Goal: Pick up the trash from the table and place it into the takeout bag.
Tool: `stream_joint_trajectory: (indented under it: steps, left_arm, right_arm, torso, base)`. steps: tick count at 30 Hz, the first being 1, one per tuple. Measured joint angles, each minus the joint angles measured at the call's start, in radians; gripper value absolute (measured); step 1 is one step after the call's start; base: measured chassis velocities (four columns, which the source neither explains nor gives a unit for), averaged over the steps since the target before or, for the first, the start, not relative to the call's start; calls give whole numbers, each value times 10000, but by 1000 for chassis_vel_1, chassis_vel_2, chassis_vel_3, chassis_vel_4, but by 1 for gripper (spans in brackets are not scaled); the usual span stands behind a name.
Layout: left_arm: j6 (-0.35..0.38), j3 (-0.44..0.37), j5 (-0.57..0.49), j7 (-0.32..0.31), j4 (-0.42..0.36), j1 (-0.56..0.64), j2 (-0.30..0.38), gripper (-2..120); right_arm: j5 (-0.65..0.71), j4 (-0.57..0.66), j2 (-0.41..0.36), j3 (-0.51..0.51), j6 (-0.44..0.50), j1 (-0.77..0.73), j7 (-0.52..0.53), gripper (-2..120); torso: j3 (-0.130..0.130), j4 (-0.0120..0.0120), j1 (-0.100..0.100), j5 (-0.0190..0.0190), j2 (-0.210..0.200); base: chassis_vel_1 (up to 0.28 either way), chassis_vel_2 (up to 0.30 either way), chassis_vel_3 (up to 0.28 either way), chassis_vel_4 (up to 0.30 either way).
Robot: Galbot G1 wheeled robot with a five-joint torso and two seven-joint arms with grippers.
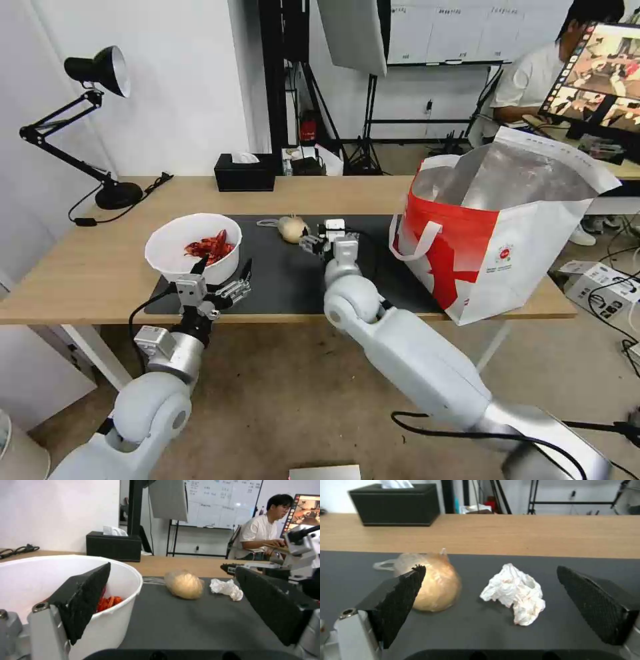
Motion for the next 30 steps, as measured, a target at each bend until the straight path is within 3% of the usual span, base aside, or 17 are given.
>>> stream_joint_trajectory:
  steps: [16,30]
  left_arm:
    - [-27,-141,-88,0,-75,144,4,100]
    - [-41,-104,-63,13,-87,230,-218,100]
  right_arm:
    - [-49,-1756,1042,65,-276,836,599,100]
    - [-106,-3375,1528,375,-631,1430,48,100]
  torso:
    - [0,-1,-1,0,1]
    - [0,-1,-1,0,1]
  base:
    - [0,0,0,0]
    - [0,0,0,0]
